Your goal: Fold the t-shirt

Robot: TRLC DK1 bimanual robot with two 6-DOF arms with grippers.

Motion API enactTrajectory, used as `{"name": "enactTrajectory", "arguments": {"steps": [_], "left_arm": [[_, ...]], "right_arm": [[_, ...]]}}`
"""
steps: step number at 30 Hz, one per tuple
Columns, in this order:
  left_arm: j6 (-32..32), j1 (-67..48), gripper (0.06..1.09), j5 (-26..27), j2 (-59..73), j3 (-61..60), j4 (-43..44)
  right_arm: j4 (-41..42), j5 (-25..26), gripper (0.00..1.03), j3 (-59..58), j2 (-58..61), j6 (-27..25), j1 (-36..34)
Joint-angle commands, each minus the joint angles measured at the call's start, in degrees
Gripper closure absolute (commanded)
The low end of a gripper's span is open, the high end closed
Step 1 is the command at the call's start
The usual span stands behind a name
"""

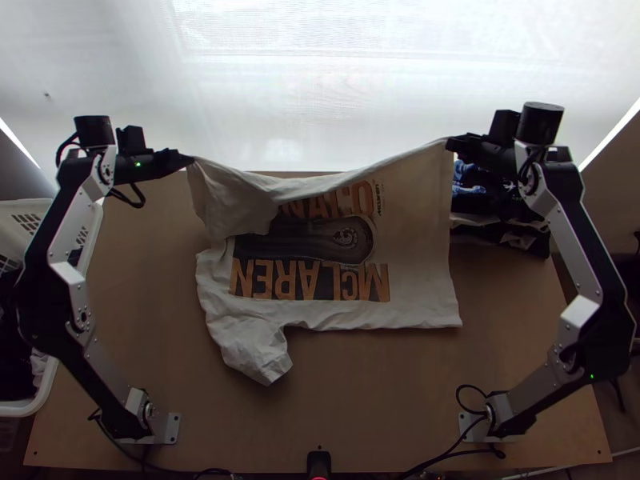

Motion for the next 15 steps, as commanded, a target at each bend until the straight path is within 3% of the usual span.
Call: {"name": "enactTrajectory", "arguments": {"steps": [1,4,5,6,7,8,10,15], "left_arm": [[0.3,-1.3,1.05,-3.6,10.7,9.3,0.0],[0.2,-2.0,1.05,-4.3,12.9,10.5,0.0],[0.2,-2.3,1.02,-5.7,13.3,10.5,0.0],[0.2,-2.4,0.93,-6.5,13.6,10.6,0.0],[0.1,-2.6,0.72,-7.2,14.2,10.8,-0.2],[0.3,-2.7,0.34,-8.1,14.9,11.6,-1.4],[0.3,-2.8,0.09,-8.9,15.3,13.0,-3.8],[0.1,-3.1,0.10,-9.0,13.2,16.0,-8.9]], "right_arm": [[0.8,0.2,1.00,6.7,9.9,-0.8,0.1],[0.8,0.2,0.99,7.5,12.5,-1.6,0.2],[0.8,0.2,0.84,7.4,13.1,-1.6,0.3],[0.8,0.1,0.63,7.2,13.3,-1.5,0.3],[0.8,0.1,0.35,6.9,13.4,-1.4,0.3],[0.8,0.2,0.02,7.0,13.4,-2.1,0.4],[0.8,0.1,0.03,6.9,12.7,-1.8,0.0],[0.7,0.2,0.03,6.8,6.6,0.0,-1.2]]}}
